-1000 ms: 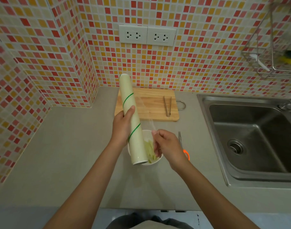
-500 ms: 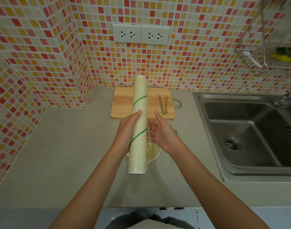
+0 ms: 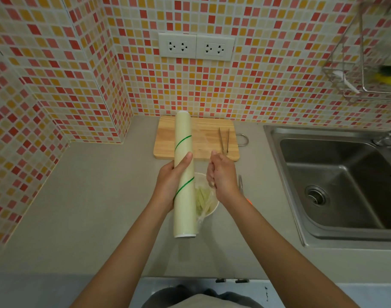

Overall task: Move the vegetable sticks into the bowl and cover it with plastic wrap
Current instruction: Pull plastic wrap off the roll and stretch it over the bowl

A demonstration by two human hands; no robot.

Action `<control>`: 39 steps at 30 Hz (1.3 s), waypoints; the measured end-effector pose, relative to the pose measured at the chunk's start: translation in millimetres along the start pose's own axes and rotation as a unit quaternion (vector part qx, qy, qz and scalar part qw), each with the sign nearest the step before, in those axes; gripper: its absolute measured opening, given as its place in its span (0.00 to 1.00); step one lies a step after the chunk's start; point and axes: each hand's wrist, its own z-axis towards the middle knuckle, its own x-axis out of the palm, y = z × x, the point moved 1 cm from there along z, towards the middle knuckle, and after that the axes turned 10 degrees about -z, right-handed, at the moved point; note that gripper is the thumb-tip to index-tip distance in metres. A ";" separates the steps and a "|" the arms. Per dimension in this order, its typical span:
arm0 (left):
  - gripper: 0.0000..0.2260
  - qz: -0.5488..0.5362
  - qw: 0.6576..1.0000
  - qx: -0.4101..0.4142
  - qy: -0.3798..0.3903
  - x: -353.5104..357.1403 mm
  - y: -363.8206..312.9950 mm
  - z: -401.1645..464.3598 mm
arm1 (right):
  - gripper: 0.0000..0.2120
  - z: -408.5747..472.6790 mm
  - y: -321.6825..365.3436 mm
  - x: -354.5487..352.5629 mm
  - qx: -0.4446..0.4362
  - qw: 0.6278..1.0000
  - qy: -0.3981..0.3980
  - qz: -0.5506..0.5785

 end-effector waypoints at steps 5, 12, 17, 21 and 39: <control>0.13 -0.036 0.999 0.007 -0.014 -6.0 6.3 2.5 | 0.20 -0.1 -7.3 -1.0 -0.092 0.986 -0.102 -0.094; 0.21 0.009 0.999 -0.029 -0.010 -10.9 15.0 6.9 | 0.15 -0.2 -14.2 -11.4 -0.103 0.976 -0.142 -0.131; 0.14 0.009 0.999 -0.048 -0.005 -16.2 20.3 11.7 | 0.11 2.0 -22.6 -21.6 -0.085 0.977 -0.160 -0.114; 0.16 -0.029 0.996 -0.082 -0.011 -17.3 22.5 15.6 | 0.10 3.5 -27.7 -30.4 -0.064 0.981 -0.158 -0.095; 0.21 0.115 0.992 -0.043 -0.020 -33.2 29.0 28.0 | 0.08 8.9 -55.5 -49.9 -0.088 0.971 -0.184 -0.128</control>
